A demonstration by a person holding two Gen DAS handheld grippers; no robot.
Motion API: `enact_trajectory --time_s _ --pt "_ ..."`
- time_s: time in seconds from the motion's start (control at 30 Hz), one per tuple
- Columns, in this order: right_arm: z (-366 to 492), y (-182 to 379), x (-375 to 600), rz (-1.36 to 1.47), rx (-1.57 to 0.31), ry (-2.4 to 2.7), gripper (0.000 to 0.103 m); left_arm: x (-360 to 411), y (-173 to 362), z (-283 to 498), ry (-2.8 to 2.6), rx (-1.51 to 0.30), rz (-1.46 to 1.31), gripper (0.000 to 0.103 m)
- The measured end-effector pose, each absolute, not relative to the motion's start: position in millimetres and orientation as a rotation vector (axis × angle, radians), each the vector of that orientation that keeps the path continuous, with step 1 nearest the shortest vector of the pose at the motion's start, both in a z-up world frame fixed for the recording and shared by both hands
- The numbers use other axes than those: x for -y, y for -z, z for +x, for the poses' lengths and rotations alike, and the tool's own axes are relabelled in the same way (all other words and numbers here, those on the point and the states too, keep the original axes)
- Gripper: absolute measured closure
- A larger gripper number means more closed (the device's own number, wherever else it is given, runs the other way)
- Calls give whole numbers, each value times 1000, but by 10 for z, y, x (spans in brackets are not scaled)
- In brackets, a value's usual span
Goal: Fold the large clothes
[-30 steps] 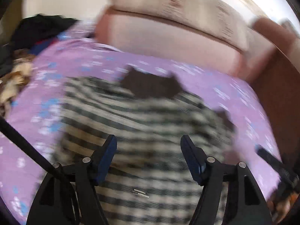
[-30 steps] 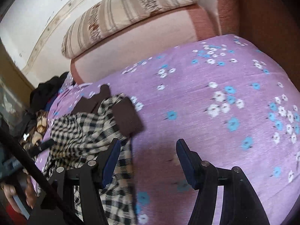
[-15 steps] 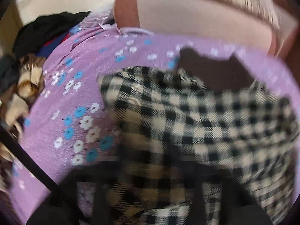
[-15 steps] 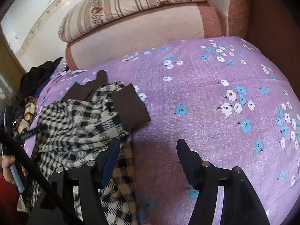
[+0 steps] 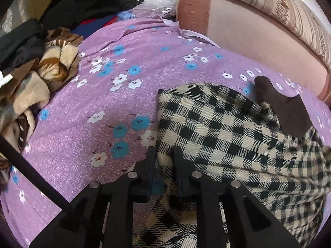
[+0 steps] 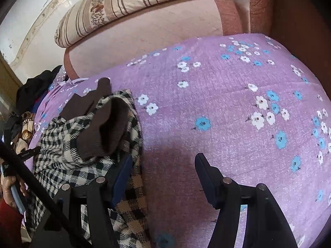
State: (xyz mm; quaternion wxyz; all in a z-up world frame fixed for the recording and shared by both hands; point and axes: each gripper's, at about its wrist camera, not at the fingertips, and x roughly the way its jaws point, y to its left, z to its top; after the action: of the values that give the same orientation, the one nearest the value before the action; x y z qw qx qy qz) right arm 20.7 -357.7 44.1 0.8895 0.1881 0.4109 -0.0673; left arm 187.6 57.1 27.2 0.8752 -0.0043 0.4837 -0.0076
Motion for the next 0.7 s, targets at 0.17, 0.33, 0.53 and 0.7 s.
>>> enact_trajectory --time_s 0.17,0.33,0.53,0.7 --pt "199 -695 3578 443 -741 114 35 -532 -252 1854 -2 -1008 20 86" --pt "549 -753 3450 542 -736 -105 67 -449 -210 1880 -56 -1009 76 86" --pt "890 -216 3283 456 -973 -59 64 -447 -216 1870 -90 -1002 119 79" --pt "746 -338 3531 432 -919 153 36 -655 -459 1638 -57 -989 39 73"
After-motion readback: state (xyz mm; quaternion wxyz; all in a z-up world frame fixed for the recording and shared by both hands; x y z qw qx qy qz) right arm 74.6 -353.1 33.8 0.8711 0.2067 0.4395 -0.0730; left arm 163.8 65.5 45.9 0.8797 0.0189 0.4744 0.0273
